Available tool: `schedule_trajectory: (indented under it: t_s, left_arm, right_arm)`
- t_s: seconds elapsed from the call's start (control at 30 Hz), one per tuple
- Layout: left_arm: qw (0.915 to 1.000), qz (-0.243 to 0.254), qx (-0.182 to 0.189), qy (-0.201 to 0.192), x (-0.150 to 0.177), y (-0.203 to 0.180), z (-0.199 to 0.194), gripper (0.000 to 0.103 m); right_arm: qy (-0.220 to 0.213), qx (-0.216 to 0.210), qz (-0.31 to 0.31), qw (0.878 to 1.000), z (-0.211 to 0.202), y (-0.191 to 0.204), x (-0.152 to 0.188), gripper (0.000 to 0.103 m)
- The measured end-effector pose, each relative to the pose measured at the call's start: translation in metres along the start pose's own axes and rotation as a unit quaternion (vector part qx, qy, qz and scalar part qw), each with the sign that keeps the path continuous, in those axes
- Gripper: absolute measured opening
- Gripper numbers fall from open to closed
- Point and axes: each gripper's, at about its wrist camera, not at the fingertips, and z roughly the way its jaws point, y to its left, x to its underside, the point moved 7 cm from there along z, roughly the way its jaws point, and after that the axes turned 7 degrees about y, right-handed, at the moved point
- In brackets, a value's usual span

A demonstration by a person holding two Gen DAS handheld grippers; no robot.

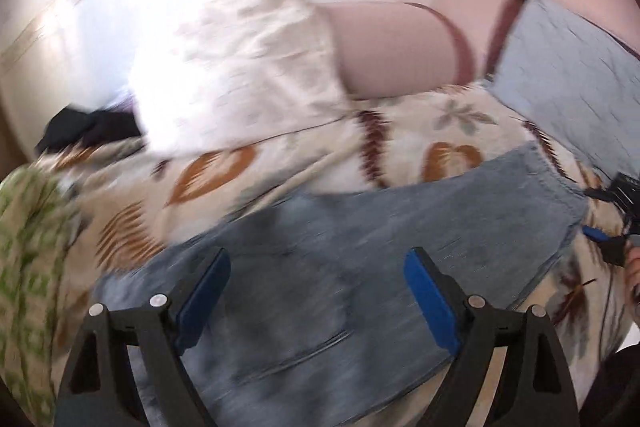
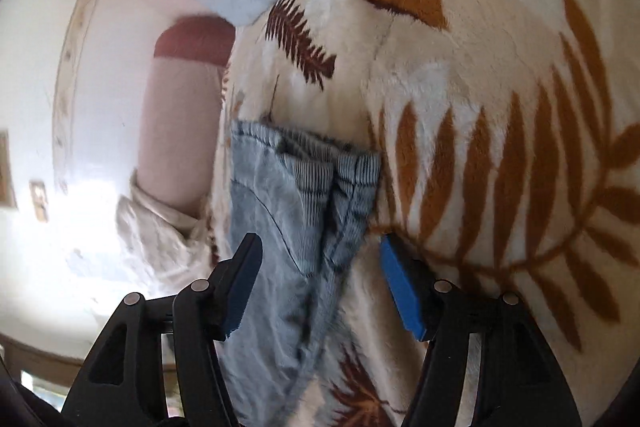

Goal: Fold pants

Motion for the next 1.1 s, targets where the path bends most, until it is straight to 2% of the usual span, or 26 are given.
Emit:
schedule_trajectory:
  t_s: [0.13, 0.2, 0.3, 0.43, 0.57, 0.73, 0.8, 0.93, 1.03, 1.1]
  left_arm:
    - [0.9977, 0.054, 0.029, 0.028, -0.027, -0.054, 0.025, 0.09]
    - [0.9948, 0.07, 0.054, 0.05, -0.038, -0.078, 0.04, 0.09]
    - [0.9899, 0.099, 0.07, 0.074, -0.056, -0.111, 0.061, 0.092]
    - [0.9813, 0.135, 0.101, 0.093, -0.088, -0.159, 0.088, 0.093]
    - [0.9682, 0.177, 0.136, 0.113, -0.112, -0.209, 0.115, 0.093]
    - [0.9431, 0.239, 0.184, 0.139, -0.13, -0.274, 0.142, 0.093]
    - [0.9271, 0.264, 0.218, 0.154, -0.131, -0.297, 0.148, 0.093]
    - [0.9057, 0.307, 0.237, 0.171, -0.128, -0.326, 0.164, 0.093]
    - [0.8888, 0.317, 0.267, 0.194, -0.125, -0.337, 0.173, 0.088]
    - [0.8775, 0.326, 0.287, 0.203, -0.122, -0.343, 0.175, 0.08]
  right_arm:
    - [-0.004, -0.014, 0.013, 1.0, 0.004, 0.001, -0.014, 0.062]
    - [-0.003, -0.01, 0.011, 1.0, 0.005, 0.001, -0.015, 0.062]
    - [-0.01, -0.003, 0.01, 1.0, 0.006, 0.002, -0.015, 0.062]
    - [-0.014, 0.003, 0.009, 1.0, 0.007, 0.001, -0.014, 0.06]
    - [-0.012, 0.0, 0.019, 1.0, 0.008, -0.003, -0.014, 0.051]
    - [-0.005, -0.011, 0.019, 1.0, 0.009, -0.004, -0.016, 0.051]
    - [0.0, -0.016, 0.021, 1.0, 0.01, -0.005, -0.017, 0.051]
    - [0.003, -0.015, 0.016, 1.0, 0.011, -0.004, -0.018, 0.05]
    - [0.005, -0.019, 0.017, 1.0, 0.013, -0.004, -0.019, 0.05]
    - [0.007, -0.022, 0.017, 1.0, 0.013, -0.005, -0.02, 0.05]
